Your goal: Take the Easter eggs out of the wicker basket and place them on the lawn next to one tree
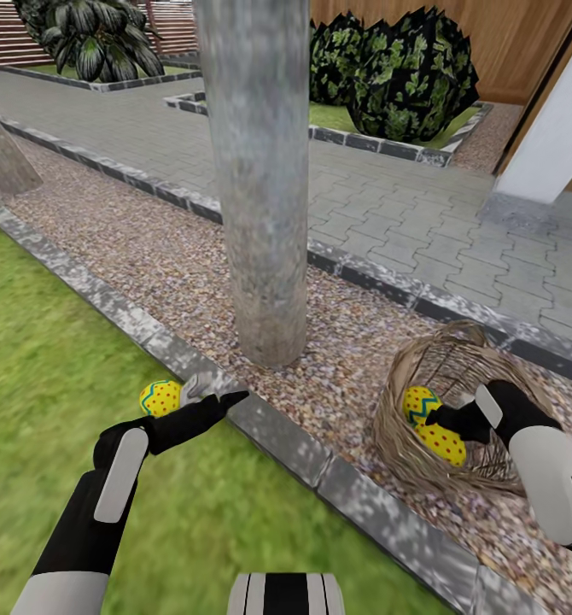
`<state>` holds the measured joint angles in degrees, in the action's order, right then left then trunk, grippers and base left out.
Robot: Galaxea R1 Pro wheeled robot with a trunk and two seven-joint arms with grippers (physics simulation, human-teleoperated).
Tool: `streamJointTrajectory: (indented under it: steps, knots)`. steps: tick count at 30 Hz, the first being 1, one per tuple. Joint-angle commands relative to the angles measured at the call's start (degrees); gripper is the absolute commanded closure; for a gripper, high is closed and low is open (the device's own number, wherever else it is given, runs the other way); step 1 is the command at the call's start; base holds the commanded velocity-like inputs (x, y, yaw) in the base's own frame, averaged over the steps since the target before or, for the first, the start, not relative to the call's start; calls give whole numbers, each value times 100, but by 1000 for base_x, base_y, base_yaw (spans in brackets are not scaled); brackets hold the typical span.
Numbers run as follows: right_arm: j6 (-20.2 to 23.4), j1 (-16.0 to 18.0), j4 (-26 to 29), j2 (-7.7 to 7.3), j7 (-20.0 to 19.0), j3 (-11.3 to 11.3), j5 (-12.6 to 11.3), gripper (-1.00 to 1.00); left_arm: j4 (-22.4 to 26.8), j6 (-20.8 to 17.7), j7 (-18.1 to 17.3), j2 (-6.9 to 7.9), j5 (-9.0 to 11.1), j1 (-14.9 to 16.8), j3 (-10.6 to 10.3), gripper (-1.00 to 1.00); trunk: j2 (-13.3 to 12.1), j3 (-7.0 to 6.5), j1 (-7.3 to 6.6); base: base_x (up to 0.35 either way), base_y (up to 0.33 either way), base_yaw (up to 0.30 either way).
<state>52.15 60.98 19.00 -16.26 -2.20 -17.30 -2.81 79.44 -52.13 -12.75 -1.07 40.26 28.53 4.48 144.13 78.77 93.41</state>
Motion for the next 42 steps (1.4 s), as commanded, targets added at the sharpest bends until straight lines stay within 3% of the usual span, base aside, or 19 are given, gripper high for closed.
streamJointTrajectory:
  steps: [1,39,42]
  knots:
    - [23,2,7,0,0,-19,-18,100,1,-36,-44,-7,-35,3,18,-100,0,-19,-3,0,0,0]
    - [39,-7,82,-43,0,-19,-9,100,1,-55,-44,-7,-35,3,13,-100,-51,-861,-101,0,0,0]
    - [123,-7,118,-94,-371,-13,-2,100,1,-60,-44,-7,-35,3,15,-100,-55,-927,-109,0,0,0]
